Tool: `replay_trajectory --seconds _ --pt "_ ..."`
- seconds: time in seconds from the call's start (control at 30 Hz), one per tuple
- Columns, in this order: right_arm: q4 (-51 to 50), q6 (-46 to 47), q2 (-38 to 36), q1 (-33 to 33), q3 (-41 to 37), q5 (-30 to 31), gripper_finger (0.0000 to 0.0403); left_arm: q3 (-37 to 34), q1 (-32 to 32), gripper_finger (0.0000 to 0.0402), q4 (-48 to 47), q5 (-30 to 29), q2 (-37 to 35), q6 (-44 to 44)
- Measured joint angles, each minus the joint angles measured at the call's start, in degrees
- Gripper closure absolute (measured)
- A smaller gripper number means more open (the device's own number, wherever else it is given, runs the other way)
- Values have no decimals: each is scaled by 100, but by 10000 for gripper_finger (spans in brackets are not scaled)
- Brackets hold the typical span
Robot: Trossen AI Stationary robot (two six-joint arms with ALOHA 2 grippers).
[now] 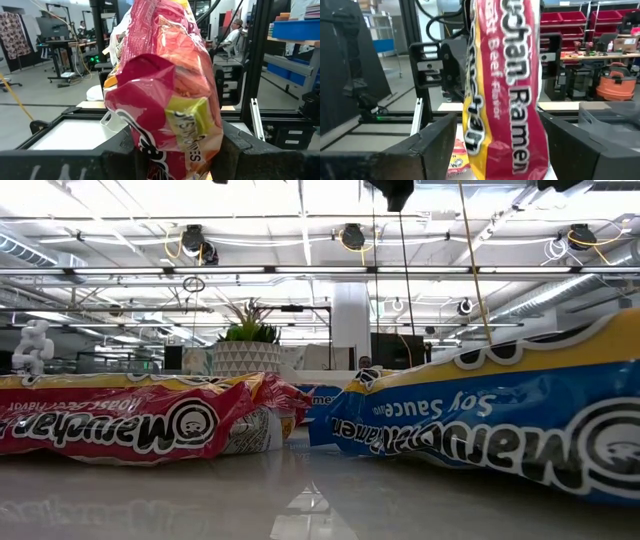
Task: Sort Maruchan noodles
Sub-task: Put the top red noodle pack into the white bin
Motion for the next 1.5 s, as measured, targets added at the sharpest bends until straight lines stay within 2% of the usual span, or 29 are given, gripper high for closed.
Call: replay_trajectory --seconds 0.1,0.23,0.7,0.93,1.03,1.3,1.5 --pt "134 18 1 -3 0 -92 137 0 0 250 0 0 0 -7" --pt "233 23 0 -2 -1 -592 155 0 -3 250 4 47 0 -18" --pt "231 57 0 -133 -1 -575 274 0 -2 250 0 93 0 11" --pt "148 42 -2 -136 -1 -585 285 0 -24 244 -95 96 0 -287" --pt "107 14 0 -136 -1 -568 282 1 -26 216 -235 81 -2 -451" --pt "28 -26 2 -140 -1 -483 291 3 -26 100 -559 -11 -46 -706" --pt "-197 -92 0 -140 -1 -79 290 4 17 81 -1516 -51 -602 -1172"
